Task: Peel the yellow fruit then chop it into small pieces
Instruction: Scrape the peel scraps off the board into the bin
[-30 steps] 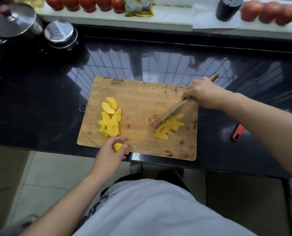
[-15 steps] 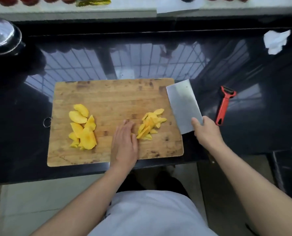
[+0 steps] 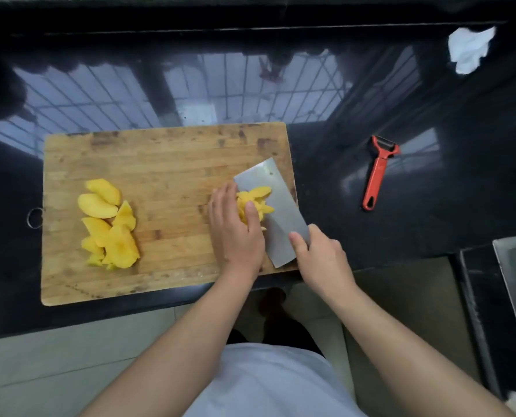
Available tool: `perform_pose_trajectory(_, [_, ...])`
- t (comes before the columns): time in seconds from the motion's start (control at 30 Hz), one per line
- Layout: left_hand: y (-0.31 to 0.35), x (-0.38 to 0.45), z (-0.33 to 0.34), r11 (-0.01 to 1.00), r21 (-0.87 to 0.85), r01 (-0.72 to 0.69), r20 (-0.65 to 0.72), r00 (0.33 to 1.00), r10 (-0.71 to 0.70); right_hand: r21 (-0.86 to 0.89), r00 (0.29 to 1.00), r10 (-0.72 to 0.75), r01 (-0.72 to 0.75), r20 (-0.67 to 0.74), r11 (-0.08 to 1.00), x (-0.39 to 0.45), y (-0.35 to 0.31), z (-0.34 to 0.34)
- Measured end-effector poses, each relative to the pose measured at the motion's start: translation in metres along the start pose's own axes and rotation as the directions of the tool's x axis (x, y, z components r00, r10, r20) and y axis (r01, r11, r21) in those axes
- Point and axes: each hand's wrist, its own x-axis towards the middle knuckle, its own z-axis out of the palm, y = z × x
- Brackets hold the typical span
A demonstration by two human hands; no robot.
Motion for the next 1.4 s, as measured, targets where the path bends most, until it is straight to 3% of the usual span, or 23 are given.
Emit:
perform_pose_trajectory(0.27, [-0.005,-0.001,0.01,0.98,-0.022,-0.196,-0.056,0.979,0.195,0.181,0.997,0.08,-0.077,-0.008,0.98,-0.044,-0.029,0.043])
perform_pose_trajectory(0.4, [-0.005,-0.004,-0.006,0.98,-0.049,-0.195,-0.059,0.98,0.192,0.198,0.994,0.111,-0.113,0.021,0.974,-0.06,-0.046,0.05])
perform_pose_trajectory(0.63, [0.003,0.009,-0.073,0.959,-0.218,-0.182,-0.098,0.982,0.164,0.309,0.993,-0.031,-0.006,0.113,0.951,-0.096,-0.09,0.043])
perform_pose_trajectory(0.87, [0.007,0.006,-0.124,0.959,-0.046,-0.281,-0.141,0.952,0.272,0.337,0.975,-0.155,0.095,0.159,0.937,-0.132,-0.124,0.038])
perform_pose_trajectory(1.13, [-0.029,-0.054,-0.188,1.0,-0.007,0.009,-0.418,0.908,-0.011,0.211,0.859,-0.359,0.299,0.365,0.93,-0.178,-0.134,0.066])
perform_pose_trajectory(1.4, [-0.103,-0.139,-0.277,0.977,-0.08,0.199,-0.604,0.77,-0.206,0.092,0.738,-0.446,0.468,0.507,0.879,-0.261,-0.148,0.149])
